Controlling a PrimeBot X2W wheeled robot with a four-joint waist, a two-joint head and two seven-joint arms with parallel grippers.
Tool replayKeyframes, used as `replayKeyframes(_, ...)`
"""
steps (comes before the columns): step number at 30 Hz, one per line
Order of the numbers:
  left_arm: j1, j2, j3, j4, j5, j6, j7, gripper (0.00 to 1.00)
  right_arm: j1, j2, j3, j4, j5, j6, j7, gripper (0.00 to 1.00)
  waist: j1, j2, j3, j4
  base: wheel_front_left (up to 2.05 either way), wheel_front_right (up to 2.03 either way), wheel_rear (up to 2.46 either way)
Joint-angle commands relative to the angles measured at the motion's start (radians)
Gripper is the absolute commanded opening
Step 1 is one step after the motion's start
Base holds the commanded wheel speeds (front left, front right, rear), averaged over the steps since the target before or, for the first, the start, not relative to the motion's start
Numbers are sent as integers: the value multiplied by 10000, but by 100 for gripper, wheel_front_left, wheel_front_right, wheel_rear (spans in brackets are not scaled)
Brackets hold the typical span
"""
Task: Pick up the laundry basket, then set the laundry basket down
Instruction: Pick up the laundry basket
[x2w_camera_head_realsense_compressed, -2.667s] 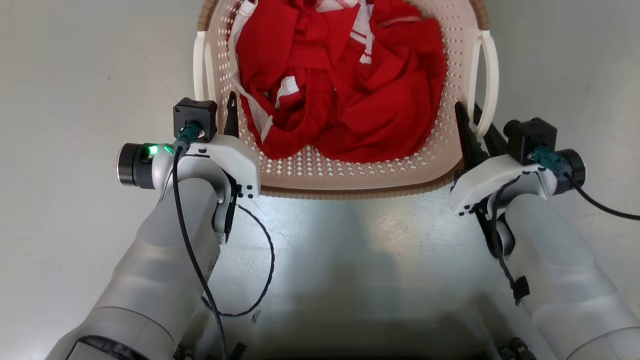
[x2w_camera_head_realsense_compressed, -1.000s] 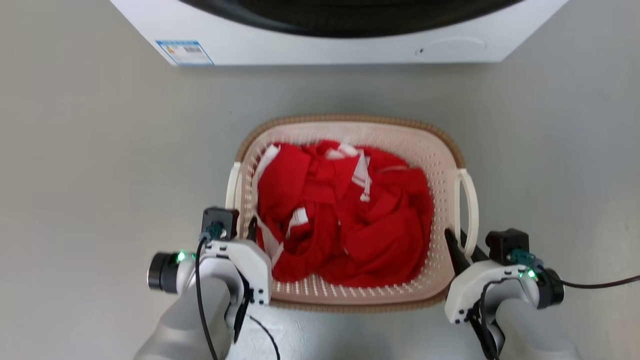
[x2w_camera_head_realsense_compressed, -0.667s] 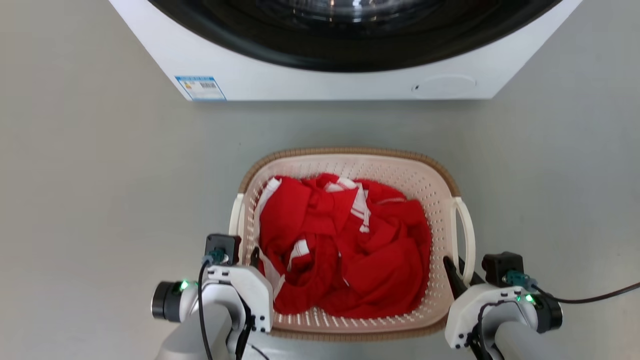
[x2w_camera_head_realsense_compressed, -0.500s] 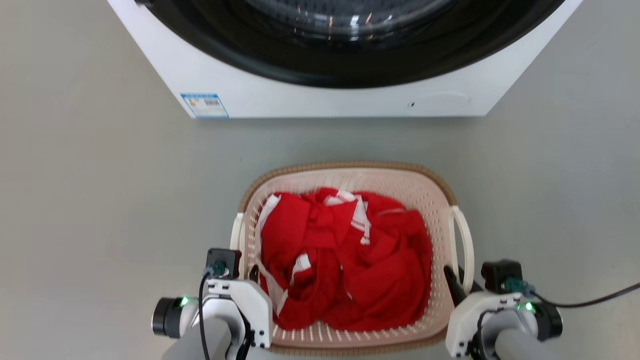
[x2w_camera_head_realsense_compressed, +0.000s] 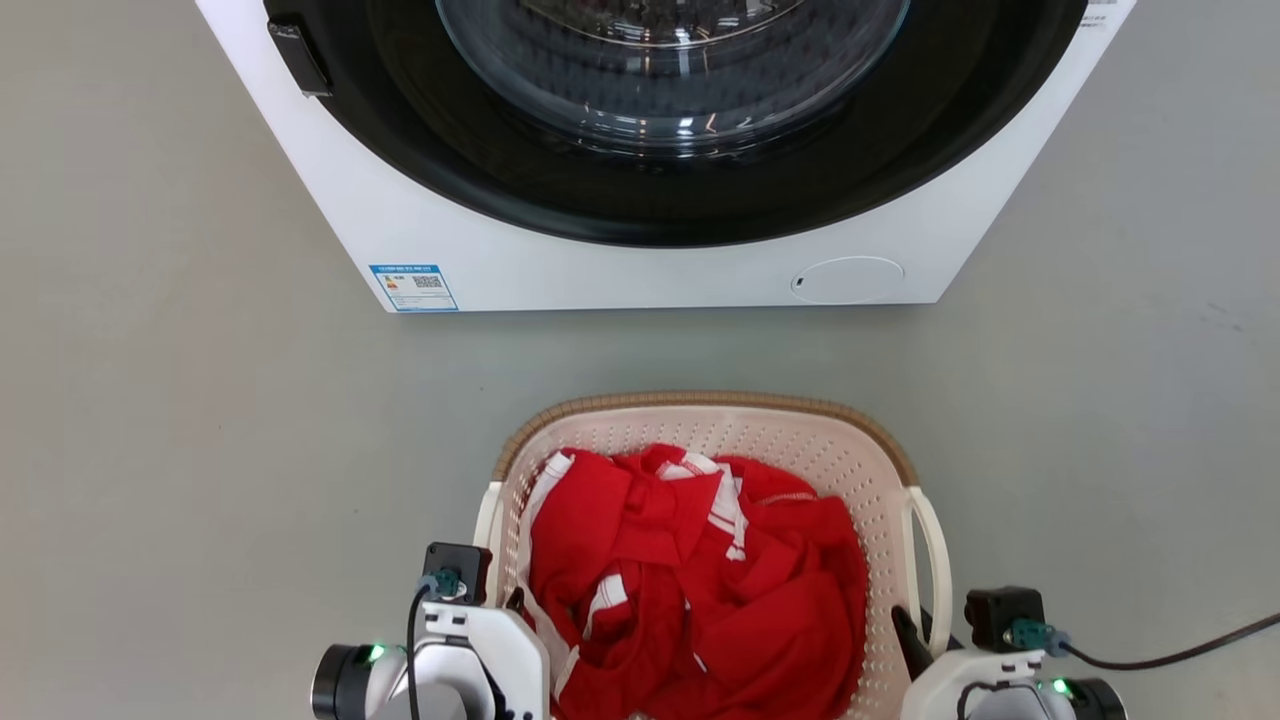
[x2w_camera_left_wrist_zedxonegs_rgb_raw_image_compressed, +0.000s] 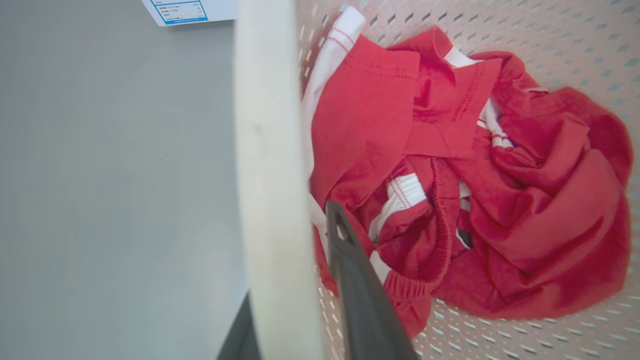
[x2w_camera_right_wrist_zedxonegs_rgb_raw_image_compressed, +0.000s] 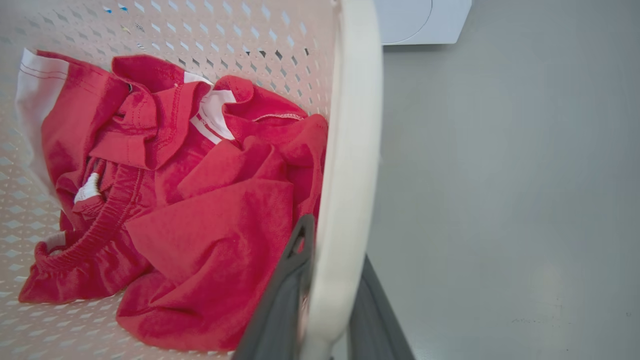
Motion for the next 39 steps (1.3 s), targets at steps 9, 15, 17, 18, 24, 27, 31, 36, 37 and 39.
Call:
replayKeyframes(9, 496, 513, -217, 186, -289, -114, 141, 0, 572, -380, 466, 269, 569, 16, -121, 0, 0, 0, -473, -119, 0, 0, 0)
replayKeyframes(15, 752, 513, -408, 212, -437, -94, 194, 0, 781, -380, 634, 436, 809, 16, -128, 0, 0, 0, -829, -136, 0, 0, 0)
replayKeyframes(17, 816, 513, -452, 236, -482, -87, 191, 0, 814, -380, 678, 489, 871, 16, -129, 0, 0, 0, -893, -158, 0, 0, 0)
replayKeyframes(18, 840, 513, -470, 252, -502, -87, 180, 0, 825, -380, 701, 510, 898, 16, -130, 0, 0, 0, -948, -166, 0, 0, 0)
replayKeyframes(24, 1033, 513, -574, 342, -661, -148, 215, 0, 968, -380, 859, 640, 1086, 16, -133, 0, 0, 0, -1300, -194, 0, 0, 0)
replayKeyframes(27, 1166, 513, -634, 378, -742, -180, 247, 0, 1067, -380, 937, 735, 1168, 16, -134, 0, 0, 0, -1522, -195, 0, 0, 0)
replayKeyframes(31, 1327, 513, -713, 404, -849, -205, 322, 0, 1185, -380, 1034, 848, 1275, 16, -135, 0, 0, 0, -1797, -193, 0, 0, 0)
replayKeyframes(36, 1491, 513, -800, 449, -956, -218, 370, 0, 1300, -380, 1154, 937, 1404, 16, -136, 0, 0, 0, -2081, -204, 0, 0, 0)
replayKeyframes(37, 1505, 513, -813, 452, -975, -216, 373, 0, 1306, -380, 1177, 945, 1429, 16, -136, 0, 0, 0, -2096, -208, 0, 0, 0)
replayKeyframes(39, 1518, 513, -836, 448, -1014, -215, 376, 0, 1303, -380, 1219, 953, 1482, 16, -137, 0, 0, 0, -2139, -211, 0, 0, 0)
